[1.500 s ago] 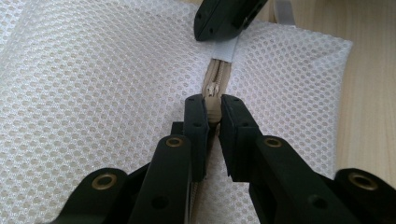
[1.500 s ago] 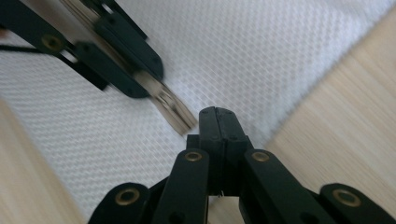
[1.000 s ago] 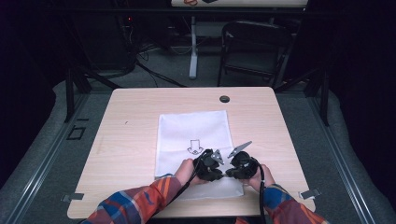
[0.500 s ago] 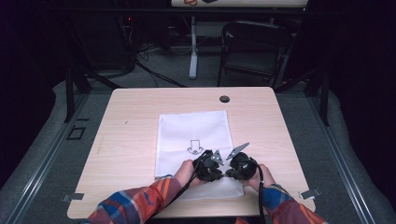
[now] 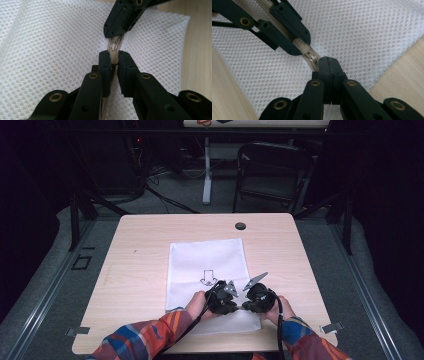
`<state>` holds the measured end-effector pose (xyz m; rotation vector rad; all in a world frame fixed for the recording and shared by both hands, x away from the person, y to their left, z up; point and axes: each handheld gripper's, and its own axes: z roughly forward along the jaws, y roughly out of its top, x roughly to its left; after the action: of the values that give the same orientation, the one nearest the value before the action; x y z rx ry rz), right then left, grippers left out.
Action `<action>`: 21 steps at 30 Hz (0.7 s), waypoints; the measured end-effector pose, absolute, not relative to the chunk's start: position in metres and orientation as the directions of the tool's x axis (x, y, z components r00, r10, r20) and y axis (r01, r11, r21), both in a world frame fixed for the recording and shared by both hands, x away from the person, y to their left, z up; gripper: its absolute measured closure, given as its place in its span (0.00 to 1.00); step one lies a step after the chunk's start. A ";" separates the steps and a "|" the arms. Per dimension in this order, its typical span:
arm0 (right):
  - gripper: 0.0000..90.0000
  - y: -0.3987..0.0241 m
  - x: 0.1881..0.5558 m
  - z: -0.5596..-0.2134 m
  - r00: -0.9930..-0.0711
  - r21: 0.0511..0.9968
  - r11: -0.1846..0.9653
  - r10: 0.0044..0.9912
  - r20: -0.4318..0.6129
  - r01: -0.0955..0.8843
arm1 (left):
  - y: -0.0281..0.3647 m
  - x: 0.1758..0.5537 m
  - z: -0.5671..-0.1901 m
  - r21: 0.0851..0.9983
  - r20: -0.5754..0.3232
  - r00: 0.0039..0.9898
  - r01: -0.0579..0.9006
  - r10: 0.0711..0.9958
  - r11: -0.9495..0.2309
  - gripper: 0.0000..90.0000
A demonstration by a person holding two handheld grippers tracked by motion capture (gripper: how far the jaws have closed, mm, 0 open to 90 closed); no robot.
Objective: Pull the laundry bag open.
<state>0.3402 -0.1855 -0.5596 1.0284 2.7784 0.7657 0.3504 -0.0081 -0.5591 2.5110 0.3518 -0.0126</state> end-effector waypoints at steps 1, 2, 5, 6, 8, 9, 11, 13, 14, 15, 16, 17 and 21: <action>1.00 -0.186 0.340 -0.560 -0.771 0.480 0.650 0.630 0.095 0.589 | -0.007 0.351 -0.559 0.566 -0.095 0.963 0.260 0.252 -0.783 0.91; 1.00 -0.187 0.342 -0.558 -0.784 0.460 0.673 0.615 0.086 0.579 | -0.007 0.351 -0.559 0.564 -0.099 0.963 0.262 0.251 -0.783 0.91; 1.00 -0.186 0.341 -0.558 -0.781 0.462 0.670 0.618 0.085 0.580 | -0.007 0.350 -0.559 0.561 -0.096 0.964 0.260 0.249 -0.786 0.91; 1.00 -0.187 0.342 -0.557 -0.787 0.454 0.679 0.611 0.085 0.577 | -0.006 0.351 -0.559 0.562 -0.099 0.962 0.264 0.253 -0.784 0.91; 1.00 -0.187 0.342 -0.557 -0.782 0.456 0.672 0.616 0.094 0.584 | -0.003 0.352 -0.558 0.560 -0.103 0.963 0.264 0.251 -0.785 0.91; 1.00 -0.187 0.342 -0.557 -0.780 0.456 0.670 0.619 0.093 0.586 | -0.002 0.352 -0.558 0.558 -0.104 0.962 0.267 0.254 -0.786 0.91; 1.00 -0.188 0.342 -0.557 -0.778 0.452 0.670 0.621 0.092 0.588 | 0.002 0.353 -0.557 0.555 -0.109 0.960 0.275 0.259 -0.785 0.91; 1.00 -0.188 0.342 -0.557 -0.774 0.453 0.665 0.626 0.094 0.593 | 0.007 0.353 -0.557 0.550 -0.114 0.958 0.282 0.264 -0.786 0.91; 1.00 -0.188 0.342 -0.557 -0.773 0.452 0.666 0.627 0.093 0.594 | 0.009 0.353 -0.557 0.542 -0.115 0.957 0.285 0.266 -0.790 0.90; 1.00 -0.188 0.341 -0.557 -0.774 0.449 0.669 0.627 0.087 0.593 | 0.011 0.353 -0.557 0.544 -0.115 0.956 0.287 0.268 -0.789 0.90; 1.00 -0.188 0.341 -0.557 -0.773 0.448 0.668 0.629 0.087 0.594 | 0.013 0.354 -0.557 0.544 -0.116 0.956 0.288 0.269 -0.788 0.90; 1.00 -0.188 0.341 -0.557 -0.772 0.448 0.667 0.630 0.086 0.595 | 0.015 0.354 -0.557 0.542 -0.122 0.954 0.295 0.274 -0.786 0.90; 1.00 -0.187 0.341 -0.556 -0.769 0.437 0.671 0.634 0.079 0.598 | 0.023 0.355 -0.556 0.531 -0.123 0.950 0.306 0.286 -0.790 0.90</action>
<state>0.3409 -0.1869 -0.5560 1.0341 2.7983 0.6885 0.3554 0.0233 -0.5561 2.5317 0.4188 -0.0490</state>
